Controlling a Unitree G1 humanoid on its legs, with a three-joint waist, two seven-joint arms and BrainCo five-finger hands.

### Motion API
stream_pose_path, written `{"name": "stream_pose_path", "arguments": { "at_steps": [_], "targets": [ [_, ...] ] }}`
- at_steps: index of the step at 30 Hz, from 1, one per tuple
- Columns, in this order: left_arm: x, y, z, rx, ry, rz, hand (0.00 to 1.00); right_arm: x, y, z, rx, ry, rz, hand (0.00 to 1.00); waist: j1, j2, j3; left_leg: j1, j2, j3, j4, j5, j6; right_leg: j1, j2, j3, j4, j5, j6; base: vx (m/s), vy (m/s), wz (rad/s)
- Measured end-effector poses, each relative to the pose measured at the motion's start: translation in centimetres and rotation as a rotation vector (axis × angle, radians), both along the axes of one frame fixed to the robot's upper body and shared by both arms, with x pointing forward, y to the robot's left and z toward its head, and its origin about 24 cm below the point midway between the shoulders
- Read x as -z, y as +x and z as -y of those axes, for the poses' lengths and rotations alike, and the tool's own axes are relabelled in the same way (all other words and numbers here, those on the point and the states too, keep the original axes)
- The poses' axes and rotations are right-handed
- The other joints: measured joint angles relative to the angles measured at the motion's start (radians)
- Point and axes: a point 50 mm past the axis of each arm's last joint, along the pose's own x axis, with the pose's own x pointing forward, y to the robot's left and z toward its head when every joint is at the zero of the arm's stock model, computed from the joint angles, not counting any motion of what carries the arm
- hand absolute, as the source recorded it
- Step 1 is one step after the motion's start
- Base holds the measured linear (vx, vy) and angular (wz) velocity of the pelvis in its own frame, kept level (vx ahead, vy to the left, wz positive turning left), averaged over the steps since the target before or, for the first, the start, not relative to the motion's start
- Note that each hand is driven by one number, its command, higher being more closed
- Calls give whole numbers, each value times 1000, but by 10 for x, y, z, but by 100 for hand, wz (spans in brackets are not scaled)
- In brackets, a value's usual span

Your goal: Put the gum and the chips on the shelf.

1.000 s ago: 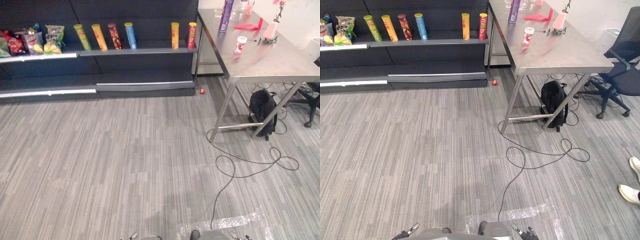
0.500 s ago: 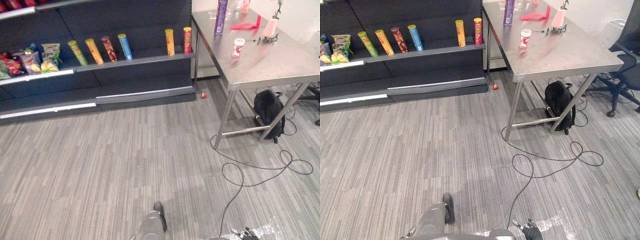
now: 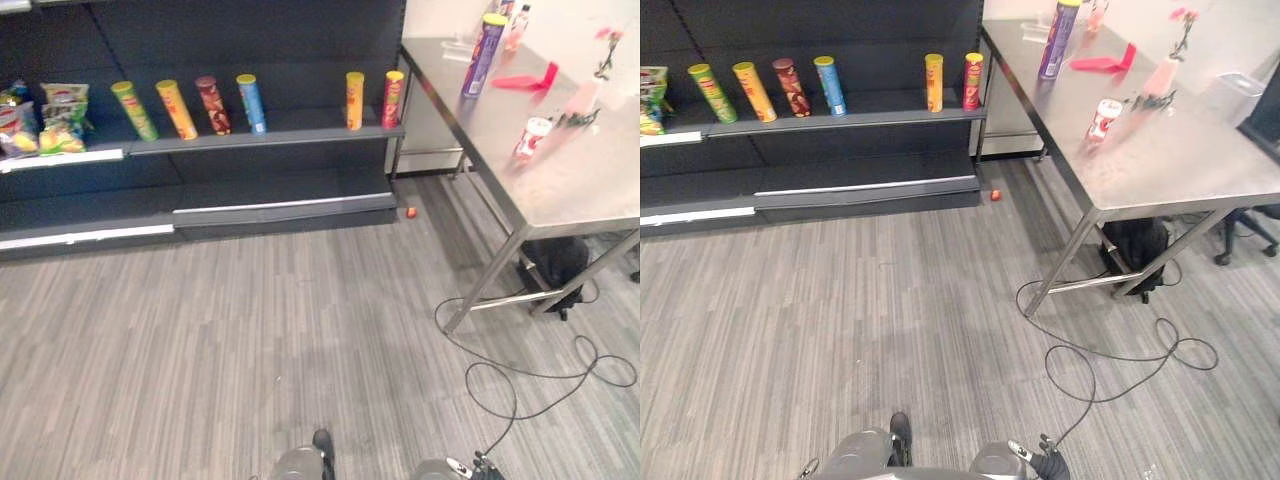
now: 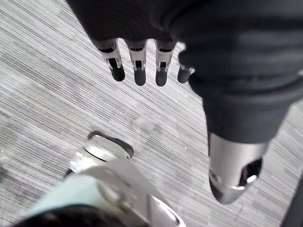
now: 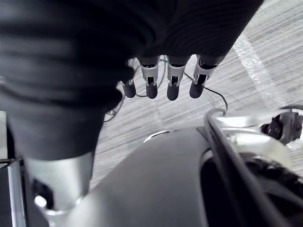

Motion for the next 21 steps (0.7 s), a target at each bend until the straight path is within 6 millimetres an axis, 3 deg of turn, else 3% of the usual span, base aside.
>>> {"name": "stream_pose_path", "arguments": {
  "at_steps": [1, 3, 5, 6, 7, 9, 10, 11, 13, 14, 17, 18, 19, 21],
  "targets": [
    [-1, 5, 0, 2, 5, 12, 0, 0, 1, 0, 19, 5, 5, 0, -8, 0, 0, 39, 1, -6, -27, -7, 8, -32, 17, -61, -38, -66, -8, 305, 88, -1],
    [-2, 15, 0, 13, 8, 27, 0, -2, 3, 1, 24, 2, 24, 0, -21, 7, 2, 73, 9, -24, -33, -31, 14, -81, 51, -135, -184, -112, -34, 303, -7, 14],
    [-1, 22, 4, 30, -9, 41, 0, -5, 2, 6, 13, -27, 44, 0, -20, 32, 4, 98, 35, -32, -25, -61, 14, -130, 95, -178, -388, -106, -34, 352, -86, 21],
    [-1, 26, 8, 51, -23, 43, 0, -5, 1, 9, 15, -45, 47, 0, -23, 51, 3, 117, 57, -49, -25, -80, -1, -152, 133, -178, -554, -65, -23, 361, -102, 42],
    [-1, 29, 9, 83, -26, 51, 0, -5, -1, 9, 22, -49, 43, 0, -26, 58, 5, 137, 71, -69, -28, -101, -19, -156, 158, -166, -765, 30, -17, 381, -112, 47],
    [-2, 31, 7, 131, -9, 58, 0, -4, -5, 8, 38, -43, 32, 0, -20, 49, 5, 171, 70, -89, -22, -137, -46, -160, 157, -124, -939, 106, 16, 403, -209, 47],
    [-2, 29, 7, 152, -9, 56, 0, -3, -7, 7, 49, -36, 26, 0, -22, 48, 4, 207, 69, -111, -7, -177, -69, -154, 142, -98, -958, 106, 20, 731, -444, 62],
    [0, 27, 14, 158, -30, 49, 0, -3, -11, 11, 68, -41, 14, 0, -23, 63, -4, 249, 95, -129, 8, -226, -102, -154, 147, -78, -877, 184, 10, 680, -411, 59],
    [3, 24, 28, 170, -60, 38, 0, -5, -15, 21, 90, -65, 9, 0, -24, 118, -27, 264, 143, -128, 19, -238, -113, -177, 173, -83, -770, 174, -5, 582, -325, 44],
    [5, 24, 34, 155, -75, 28, 0, -5, -14, 25, 95, -74, 5, 0, -22, 134, -29, 275, 165, -104, 71, -224, -112, -188, 178, -93, -681, 116, -64, 555, -322, 27],
    [5, 20, 32, 134, -77, 0, 0, -4, -14, 25, 101, -70, -20, 0, -22, 136, -30, 220, 201, -90, 267, -168, -128, -143, 187, -112, -639, 45, -72, 434, -298, 6],
    [7, 16, 32, 128, -83, -18, 0, -3, -15, 26, 99, -70, -35, 0, -26, 144, -32, 169, 239, -78, 416, -108, -162, -94, 199, -126, -650, 19, -77, 456, -238, 12],
    [7, 13, 34, 122, -92, -21, 0, -3, -16, 29, 84, -77, -49, 0, -35, 156, -39, 116, 287, -79, 552, -9, -212, -34, 224, -141, -690, 8, -80, 372, -145, 13],
    [8, 7, 32, 103, -94, -36, 0, -3, -14, 29, 67, -80, -51, 0, -40, 157, -40, 52, 344, -72, 702, 131, -207, 65, 260, -150, -791, 6, -81, 386, -99, 13]
  ]
}}
